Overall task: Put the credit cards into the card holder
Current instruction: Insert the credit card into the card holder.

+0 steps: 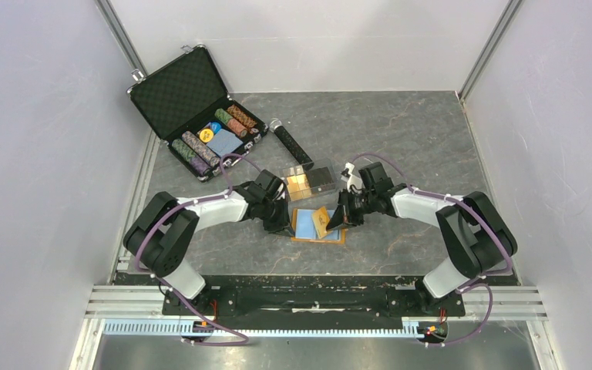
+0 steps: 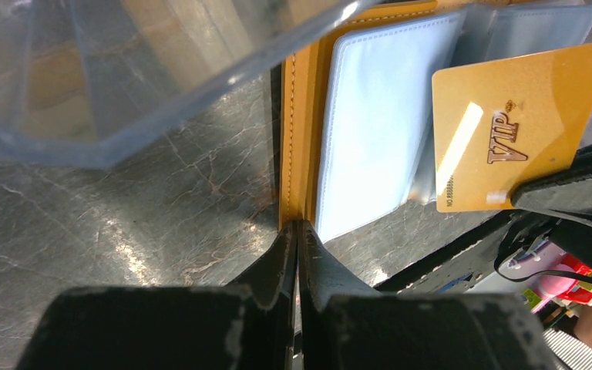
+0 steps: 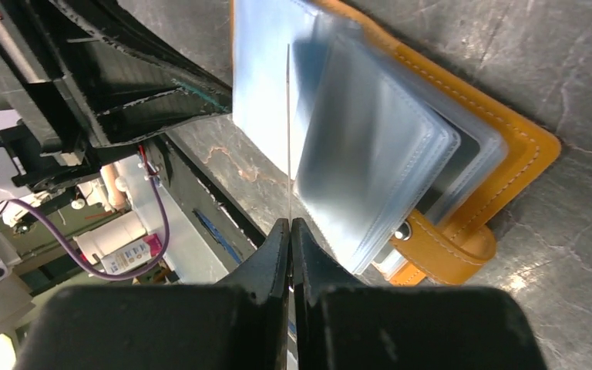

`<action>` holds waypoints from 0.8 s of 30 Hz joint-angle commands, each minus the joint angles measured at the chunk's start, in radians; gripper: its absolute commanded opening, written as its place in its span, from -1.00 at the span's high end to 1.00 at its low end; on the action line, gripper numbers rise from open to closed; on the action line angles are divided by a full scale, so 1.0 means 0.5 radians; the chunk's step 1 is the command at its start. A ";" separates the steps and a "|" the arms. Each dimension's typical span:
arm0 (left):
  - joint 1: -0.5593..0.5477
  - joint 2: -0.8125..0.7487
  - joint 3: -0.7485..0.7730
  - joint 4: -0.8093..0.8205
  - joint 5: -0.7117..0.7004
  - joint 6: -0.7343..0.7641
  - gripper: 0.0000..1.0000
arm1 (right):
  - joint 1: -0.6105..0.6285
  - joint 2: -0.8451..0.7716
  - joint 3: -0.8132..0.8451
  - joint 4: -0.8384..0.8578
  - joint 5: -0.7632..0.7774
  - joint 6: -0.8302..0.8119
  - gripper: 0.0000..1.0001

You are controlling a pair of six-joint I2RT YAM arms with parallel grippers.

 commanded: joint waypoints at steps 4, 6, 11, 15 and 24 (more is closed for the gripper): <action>-0.027 0.109 0.017 -0.021 -0.100 -0.021 0.89 | -0.043 -0.005 -0.022 -0.023 0.134 -0.045 1.00; -0.026 0.122 0.028 -0.030 -0.104 -0.014 0.89 | -0.060 -0.026 -0.036 -0.050 0.141 -0.054 1.00; -0.033 0.161 0.067 -0.058 -0.103 0.009 0.92 | -0.089 -0.040 -0.047 -0.116 0.133 -0.097 1.00; -0.040 0.183 0.093 -0.072 -0.101 0.016 0.92 | -0.090 -0.012 -0.036 -0.149 0.113 -0.131 1.00; -0.054 0.216 0.149 -0.103 -0.099 0.042 0.92 | -0.092 0.107 -0.017 -0.140 0.070 -0.144 1.00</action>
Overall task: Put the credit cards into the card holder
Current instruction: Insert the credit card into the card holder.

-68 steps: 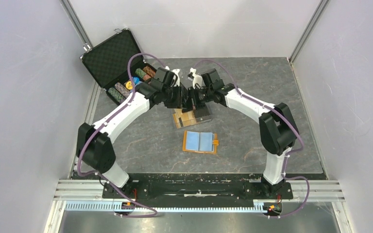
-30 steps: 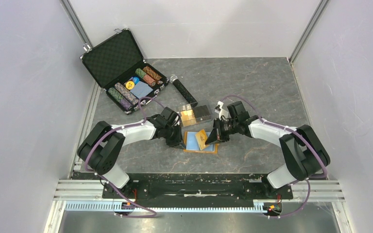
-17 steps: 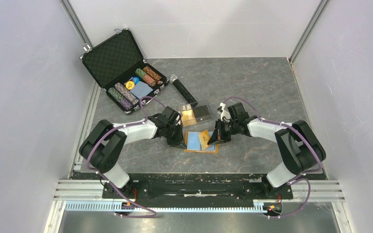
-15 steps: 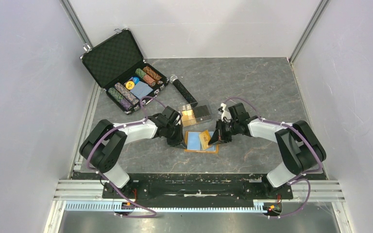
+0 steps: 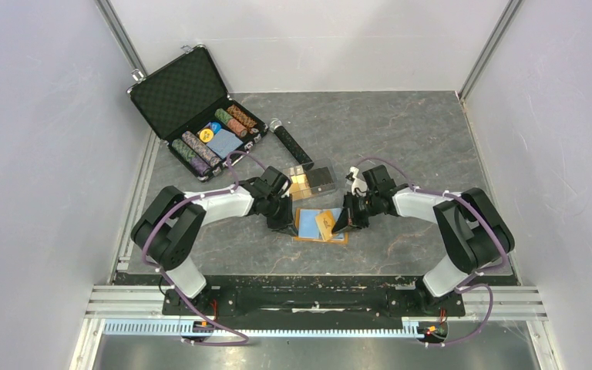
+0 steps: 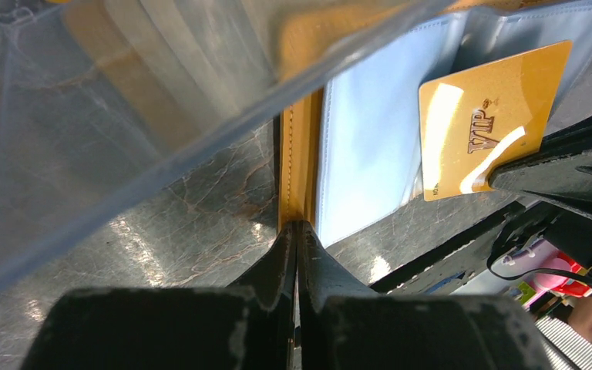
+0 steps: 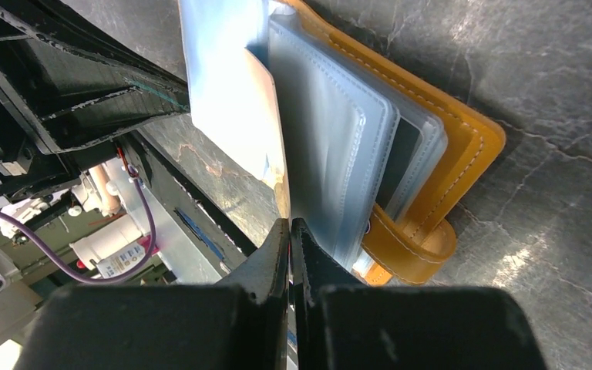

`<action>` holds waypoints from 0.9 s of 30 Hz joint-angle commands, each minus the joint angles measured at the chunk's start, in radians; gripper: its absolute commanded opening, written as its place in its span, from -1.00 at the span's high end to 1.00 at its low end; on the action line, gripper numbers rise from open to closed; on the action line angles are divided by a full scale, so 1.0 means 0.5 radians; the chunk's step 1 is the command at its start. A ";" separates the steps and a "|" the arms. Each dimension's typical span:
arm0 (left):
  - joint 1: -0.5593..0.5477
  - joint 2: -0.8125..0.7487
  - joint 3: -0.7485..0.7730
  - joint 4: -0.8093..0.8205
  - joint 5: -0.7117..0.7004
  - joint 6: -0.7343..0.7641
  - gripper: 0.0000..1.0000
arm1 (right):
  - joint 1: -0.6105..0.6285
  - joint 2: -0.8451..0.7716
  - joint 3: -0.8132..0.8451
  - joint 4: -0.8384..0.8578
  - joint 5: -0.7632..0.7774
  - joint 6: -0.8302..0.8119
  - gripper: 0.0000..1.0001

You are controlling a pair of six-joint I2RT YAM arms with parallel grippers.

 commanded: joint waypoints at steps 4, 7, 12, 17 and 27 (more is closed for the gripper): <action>-0.039 0.096 0.010 -0.012 -0.141 0.041 0.93 | -0.006 0.031 0.037 -0.105 0.056 -0.055 1.00; -0.041 0.096 0.011 -0.014 -0.142 0.042 0.93 | -0.014 -0.026 0.040 -0.189 0.128 -0.091 1.00; -0.044 0.099 0.020 -0.025 -0.146 0.052 0.93 | -0.027 -0.080 0.005 -0.212 0.165 -0.093 1.00; -0.056 0.108 0.039 -0.045 -0.145 0.066 0.93 | -0.027 -0.082 -0.008 -0.188 0.170 -0.073 1.00; -0.087 0.115 0.050 -0.048 -0.147 0.068 0.94 | -0.022 0.029 0.058 -0.096 0.148 -0.043 1.00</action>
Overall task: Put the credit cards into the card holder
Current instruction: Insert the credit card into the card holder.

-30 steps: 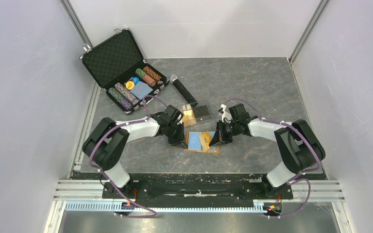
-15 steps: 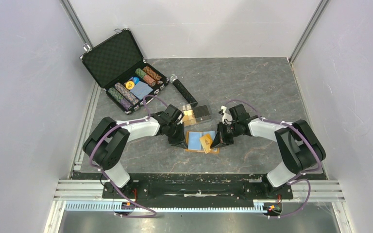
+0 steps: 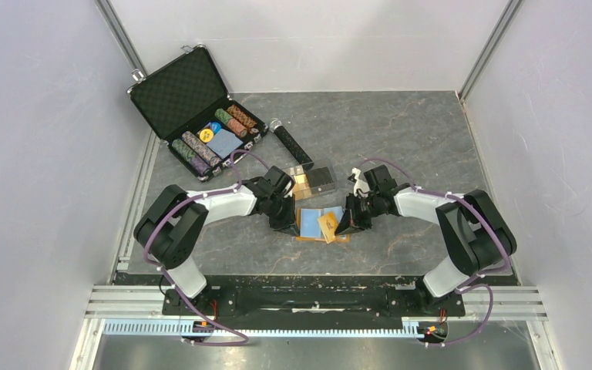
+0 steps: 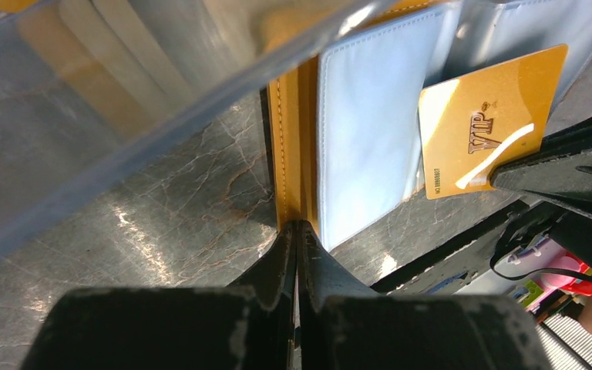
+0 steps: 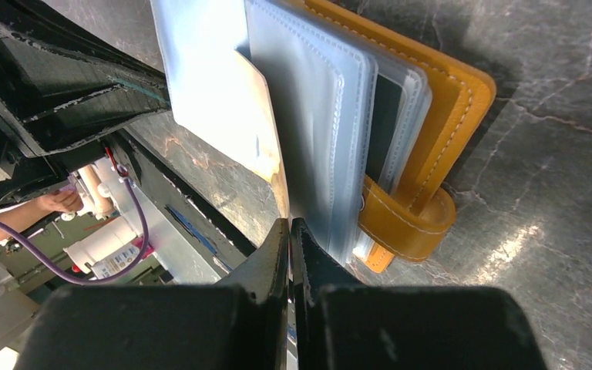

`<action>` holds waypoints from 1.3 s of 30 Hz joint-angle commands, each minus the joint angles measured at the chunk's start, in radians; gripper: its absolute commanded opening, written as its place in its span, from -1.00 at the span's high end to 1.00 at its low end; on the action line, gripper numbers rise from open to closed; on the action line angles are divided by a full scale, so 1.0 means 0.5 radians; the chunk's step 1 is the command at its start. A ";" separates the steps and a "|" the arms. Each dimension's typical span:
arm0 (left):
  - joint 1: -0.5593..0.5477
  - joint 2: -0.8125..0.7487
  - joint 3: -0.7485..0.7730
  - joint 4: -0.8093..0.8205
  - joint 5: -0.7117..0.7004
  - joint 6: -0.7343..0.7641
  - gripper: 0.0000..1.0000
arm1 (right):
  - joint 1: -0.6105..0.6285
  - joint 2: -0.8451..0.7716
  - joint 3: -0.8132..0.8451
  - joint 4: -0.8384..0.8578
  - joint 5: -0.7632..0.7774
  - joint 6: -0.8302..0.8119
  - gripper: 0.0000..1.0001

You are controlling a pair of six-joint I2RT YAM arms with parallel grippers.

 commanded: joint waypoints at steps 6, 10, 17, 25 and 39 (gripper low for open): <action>-0.057 0.071 -0.009 -0.022 -0.139 0.059 0.94 | 0.008 0.162 0.160 0.067 0.079 0.002 1.00; -0.060 0.071 -0.003 -0.029 -0.145 0.063 0.94 | 0.017 0.197 0.195 0.109 0.080 0.037 1.00; -0.063 0.081 0.009 -0.032 -0.139 0.063 0.94 | 0.068 0.232 0.200 0.211 0.103 0.125 1.00; -0.078 0.068 0.018 -0.026 -0.108 0.047 0.94 | 0.182 0.291 0.151 0.376 0.101 0.225 1.00; -0.130 0.061 0.037 0.021 -0.065 -0.004 0.94 | 0.275 0.350 0.188 0.465 0.047 0.250 0.87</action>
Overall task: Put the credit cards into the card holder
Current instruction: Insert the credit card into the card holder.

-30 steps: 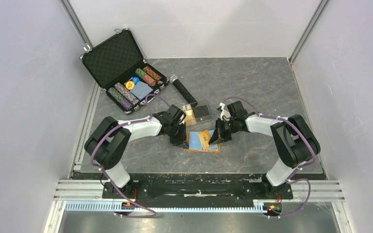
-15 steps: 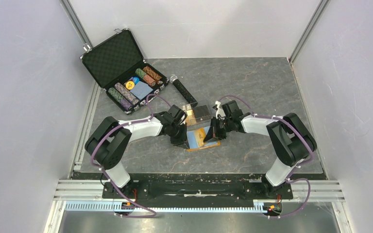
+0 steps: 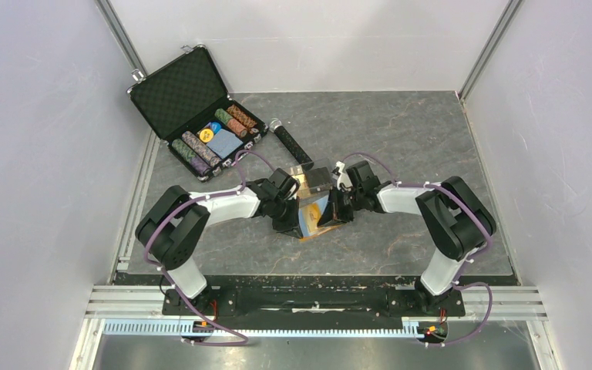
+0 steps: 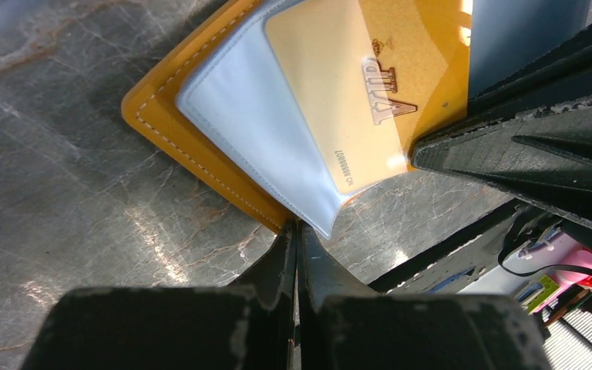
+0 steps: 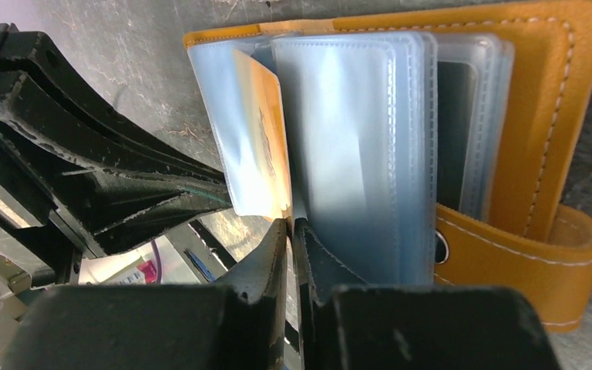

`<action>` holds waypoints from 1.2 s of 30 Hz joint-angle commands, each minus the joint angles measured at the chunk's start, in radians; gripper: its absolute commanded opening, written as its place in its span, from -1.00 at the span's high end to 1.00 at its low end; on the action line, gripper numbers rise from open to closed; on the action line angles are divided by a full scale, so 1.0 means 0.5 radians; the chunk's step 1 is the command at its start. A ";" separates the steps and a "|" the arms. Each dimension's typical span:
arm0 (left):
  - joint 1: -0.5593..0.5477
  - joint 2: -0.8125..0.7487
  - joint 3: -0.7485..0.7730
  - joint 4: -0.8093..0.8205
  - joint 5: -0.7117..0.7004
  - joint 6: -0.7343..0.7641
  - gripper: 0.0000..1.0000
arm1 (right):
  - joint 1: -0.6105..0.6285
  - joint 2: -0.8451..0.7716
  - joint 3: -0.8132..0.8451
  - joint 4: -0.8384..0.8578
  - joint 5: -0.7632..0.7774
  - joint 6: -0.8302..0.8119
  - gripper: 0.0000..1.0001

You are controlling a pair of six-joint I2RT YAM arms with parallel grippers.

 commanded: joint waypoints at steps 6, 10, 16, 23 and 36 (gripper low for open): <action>-0.047 0.059 0.025 0.024 -0.041 -0.007 0.94 | 0.075 0.050 0.099 -0.219 0.049 -0.119 0.50; -0.049 0.054 0.031 0.021 -0.051 -0.012 0.94 | 0.079 0.000 0.239 -0.529 0.212 -0.270 0.35; -0.046 0.056 0.072 0.018 -0.054 -0.015 0.95 | 0.098 -0.047 0.299 -0.705 0.292 -0.364 0.03; -0.044 0.050 0.132 -0.005 -0.064 -0.022 0.95 | 0.097 -0.078 0.339 -0.768 0.377 -0.454 -0.28; 0.019 0.063 0.150 0.044 -0.019 -0.060 0.94 | 0.099 -0.140 0.491 -0.949 0.490 -0.677 -0.62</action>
